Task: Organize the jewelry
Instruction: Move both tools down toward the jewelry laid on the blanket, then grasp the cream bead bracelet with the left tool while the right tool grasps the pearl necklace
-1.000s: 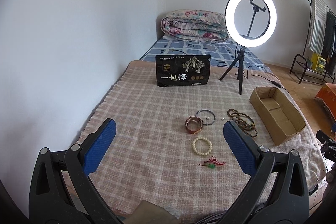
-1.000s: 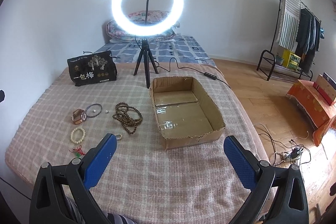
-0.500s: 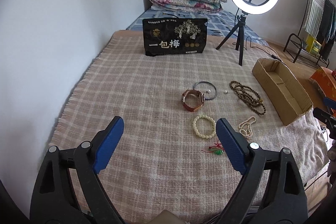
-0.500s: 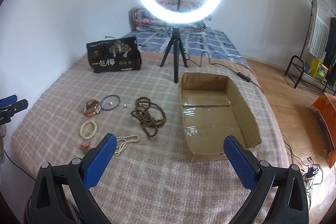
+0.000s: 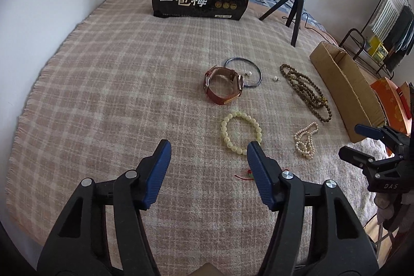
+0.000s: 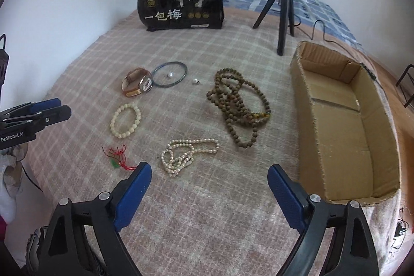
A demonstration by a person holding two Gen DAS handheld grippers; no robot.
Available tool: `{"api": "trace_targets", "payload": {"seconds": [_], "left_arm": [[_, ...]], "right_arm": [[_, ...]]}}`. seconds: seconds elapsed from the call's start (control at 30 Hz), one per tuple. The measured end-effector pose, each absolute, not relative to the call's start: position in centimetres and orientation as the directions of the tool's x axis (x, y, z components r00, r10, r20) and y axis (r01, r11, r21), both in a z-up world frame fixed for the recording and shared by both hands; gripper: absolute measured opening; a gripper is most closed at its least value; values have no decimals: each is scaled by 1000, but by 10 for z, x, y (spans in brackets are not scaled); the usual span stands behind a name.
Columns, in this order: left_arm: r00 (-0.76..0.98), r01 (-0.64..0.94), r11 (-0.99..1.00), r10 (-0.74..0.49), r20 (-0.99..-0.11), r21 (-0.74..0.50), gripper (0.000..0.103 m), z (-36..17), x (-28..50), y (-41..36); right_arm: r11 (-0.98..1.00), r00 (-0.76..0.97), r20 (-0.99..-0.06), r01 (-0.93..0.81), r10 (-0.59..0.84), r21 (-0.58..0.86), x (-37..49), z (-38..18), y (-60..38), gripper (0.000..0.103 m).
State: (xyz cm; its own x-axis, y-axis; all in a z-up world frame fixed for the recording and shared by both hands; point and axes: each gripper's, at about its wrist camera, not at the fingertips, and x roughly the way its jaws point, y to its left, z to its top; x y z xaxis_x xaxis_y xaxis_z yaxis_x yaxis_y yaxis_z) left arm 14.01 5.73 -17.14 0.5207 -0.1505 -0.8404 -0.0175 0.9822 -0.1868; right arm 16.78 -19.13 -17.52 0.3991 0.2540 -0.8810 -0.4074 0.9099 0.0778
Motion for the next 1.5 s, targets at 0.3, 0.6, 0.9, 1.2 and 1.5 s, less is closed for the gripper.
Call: {"api": "trace_targets", "payload": {"seconds": [0.3, 0.6, 0.9, 1.2, 1.5], "left_arm": [[464, -9, 974, -195, -864, -225, 51, -204, 164, 52], [419, -22, 963, -237, -876, -270, 37, -225, 186, 42], [425, -12, 975, -197, -884, -223, 32, -234, 194, 35], [437, -19, 982, -160, -885, -186, 10, -236, 199, 37], [451, -17, 983, -154, -879, -181, 6, -231, 189, 38]], "right_arm": [[884, 301, -916, -455, 266, 108, 181, -209, -172, 79], [865, 286, -926, -496, 248, 78, 188, -219, -152, 74], [855, 283, -940, -518, 188, 15, 191, -233, -136, 69], [864, 299, -933, -502, 201, 26, 195, -232, -143, 32], [883, 304, -920, -463, 246, 82, 192, -230, -155, 8]]}}
